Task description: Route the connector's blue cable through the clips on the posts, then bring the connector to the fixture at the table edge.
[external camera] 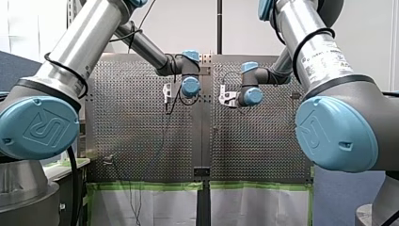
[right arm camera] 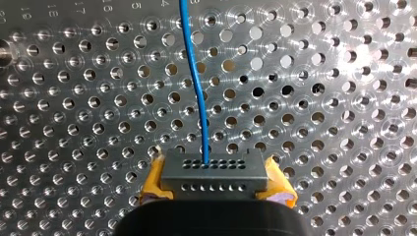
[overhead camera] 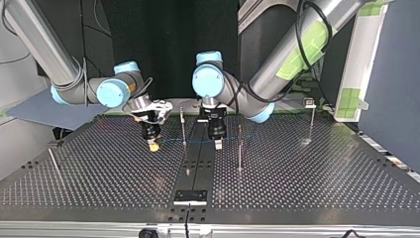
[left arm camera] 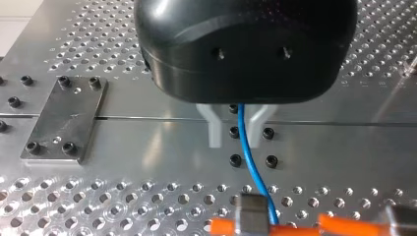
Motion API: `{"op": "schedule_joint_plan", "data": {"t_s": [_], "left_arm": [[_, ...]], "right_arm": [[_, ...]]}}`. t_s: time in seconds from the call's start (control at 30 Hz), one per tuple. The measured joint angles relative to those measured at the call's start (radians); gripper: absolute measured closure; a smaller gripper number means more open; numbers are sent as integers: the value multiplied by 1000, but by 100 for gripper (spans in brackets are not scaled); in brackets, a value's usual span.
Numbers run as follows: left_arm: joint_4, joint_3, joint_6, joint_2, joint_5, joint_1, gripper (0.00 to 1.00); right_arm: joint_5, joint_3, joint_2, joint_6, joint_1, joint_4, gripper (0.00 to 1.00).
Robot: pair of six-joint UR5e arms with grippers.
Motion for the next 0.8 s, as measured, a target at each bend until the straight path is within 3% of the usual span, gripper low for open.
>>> {"op": "schedule_joint_plan", "data": {"t_s": [0.37,0.8], "left_arm": [[4,-5,12,-1,-18,-4,100],[11,-6,11,-4,-7,-6,100]], "right_arm": [[0,0,0,0,-2,0,100],[0,0,0,0,-8,-7,100]]}}
